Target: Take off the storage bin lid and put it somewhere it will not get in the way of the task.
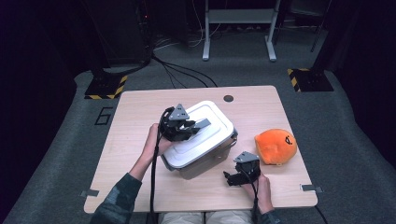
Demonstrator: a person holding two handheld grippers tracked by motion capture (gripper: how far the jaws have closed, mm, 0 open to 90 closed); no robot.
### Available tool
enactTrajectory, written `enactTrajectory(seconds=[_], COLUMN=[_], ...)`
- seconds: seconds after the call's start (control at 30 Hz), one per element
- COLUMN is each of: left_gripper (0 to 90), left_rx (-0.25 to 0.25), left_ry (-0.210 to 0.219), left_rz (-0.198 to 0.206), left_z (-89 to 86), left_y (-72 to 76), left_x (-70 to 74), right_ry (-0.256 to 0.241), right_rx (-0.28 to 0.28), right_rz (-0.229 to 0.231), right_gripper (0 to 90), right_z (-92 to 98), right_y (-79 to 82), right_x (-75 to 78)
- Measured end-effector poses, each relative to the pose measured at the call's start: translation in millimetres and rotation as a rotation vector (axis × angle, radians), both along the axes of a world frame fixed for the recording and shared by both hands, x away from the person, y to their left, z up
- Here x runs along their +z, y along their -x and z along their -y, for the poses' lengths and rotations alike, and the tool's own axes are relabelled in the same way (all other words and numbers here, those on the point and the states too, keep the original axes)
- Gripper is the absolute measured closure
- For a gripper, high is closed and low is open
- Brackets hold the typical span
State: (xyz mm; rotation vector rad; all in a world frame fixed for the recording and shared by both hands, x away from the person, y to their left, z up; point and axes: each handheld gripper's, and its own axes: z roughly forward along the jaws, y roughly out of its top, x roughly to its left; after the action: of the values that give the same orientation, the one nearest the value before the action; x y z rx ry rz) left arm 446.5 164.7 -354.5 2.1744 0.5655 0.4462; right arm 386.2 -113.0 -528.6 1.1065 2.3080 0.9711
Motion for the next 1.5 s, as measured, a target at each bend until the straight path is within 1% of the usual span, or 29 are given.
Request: enactTrajectory(seconds=[0.03,0.17,0.27,0.37,0.4,0.47,0.57,0.63,0.67,0.7,0.8,0.87,0.9,0.93,1.0,1.03,1.1,1.13,1.17,1.2,1.23,1.37,1.43,1.47,1.5], left_gripper=[66.3,66.3,66.3,66.3,66.3,66.3,66.3,66.3,66.3,66.3,66.3,66.3,66.3,66.3,66.3,66.3,66.3,66.3,66.3,66.3,66.3,66.3,66.3,66.3,66.3], left_rx=[0.005,0.015,0.021,0.044,0.044,0.049,0.054,0.061,0.061,0.077,0.089,0.102,0.114,0.114,0.133,0.133,0.153,0.153,0.16,0.179,0.179,0.214,0.216,0.225,0.233], left_ry=[0.003,-0.001,0.001,0.004,0.004,0.005,0.01,0.007,0.007,0.016,0.017,0.016,0.017,0.017,0.017,0.017,0.012,0.012,0.013,0.017,0.017,0.029,0.022,0.029,0.025], left_rz=[-0.003,0.014,0.019,0.023,0.023,0.029,0.031,0.039,0.039,0.039,0.04,0.048,0.048,0.048,0.048,0.048,0.045,0.045,0.046,0.046,0.046,0.046,0.049,0.046,0.053], left_z=[-1.4,-7.6,-10.8,-17.9,-17.9,-23.4,-27.3,-33.8,-33.8,-37.7,-42.2,-46.7,-51.5,-51.5,-58.7,-58.7,-66.9,-66.9,-70.0,-76.1,-76.1,-90.1,-92.5,-94.1,-99.1], left_y=[0.3,0.9,0.9,0.5,0.5,1.3,2.1,2.1,2.1,2.3,2.0,1.6,1.1,1.1,-0.1,-0.1,-1.8,-1.8,-2.4,-3.0,-3.0,-4.1,-4.4,-4.0,-3.9], left_x=[1.3,6.3,8.1,11.4,11.4,14.7,16.9,20.1,20.1,21.0,22.1,23.1,24.1,24.1,25.3,25.3,25.4,25.4,25.3,25.1,25.1,24.3,24.4,23.9,24.3], right_ry=[0.0,0.002,0.001,0.002,0.002,-0.002,-0.003,-0.003,-0.003,-0.001,-0.002,-0.003,-0.002,-0.002,-0.001,-0.001,-0.002,-0.002,-0.004,-0.003,-0.003,-0.004,-0.002,-0.003,-0.004], right_rx=[0.0,-0.003,-0.004,-0.002,-0.002,-0.004,-0.001,-0.006,-0.006,-0.003,-0.003,-0.004,-0.003,-0.003,-0.003,-0.003,-0.004,-0.004,-0.008,-0.007,-0.007,-0.005,-0.006,-0.007,-0.009], right_rz=[0.0,0.002,0.0,-0.001,-0.001,0.0,-0.004,-0.009,-0.009,-0.007,-0.009,-0.01,-0.008,-0.008,-0.008,-0.008,-0.009,-0.009,-0.009,-0.008,-0.008,-0.007,-0.006,-0.007,-0.008], right_gripper=[3.1,3.0,3.0,3.0,3.0,3.0,2.5,2.5,2.5,2.5,2.5,2.5,2.5,2.5,2.5,2.5,2.5,2.5,2.5,2.5,2.5,2.5,2.5,2.5,2.5], right_z=[0.0,-0.1,-0.2,0.0,0.0,-0.2,-0.1,0.0,0.0,0.0,0.1,0.0,0.0,0.0,-0.1,-0.1,0.0,0.0,-0.2,-0.2,-0.2,-0.3,-0.3,-0.3,-0.4], right_y=[0.0,0.0,0.0,-0.2,-0.2,-0.3,-0.4,-0.6,-0.6,-0.6,-0.6,-0.6,-0.6,-0.6,-0.5,-0.5,-0.6,-0.6,-0.6,-0.6,-0.6,-0.4,-0.5,-0.4,-0.5], right_x=[0.0,-0.1,0.0,0.0,0.0,-0.1,-0.1,0.0,0.0,0.0,0.0,0.0,0.0,0.0,0.0,0.0,0.0,0.0,-0.1,0.0,0.0,0.0,-0.1,-0.1,-0.1])
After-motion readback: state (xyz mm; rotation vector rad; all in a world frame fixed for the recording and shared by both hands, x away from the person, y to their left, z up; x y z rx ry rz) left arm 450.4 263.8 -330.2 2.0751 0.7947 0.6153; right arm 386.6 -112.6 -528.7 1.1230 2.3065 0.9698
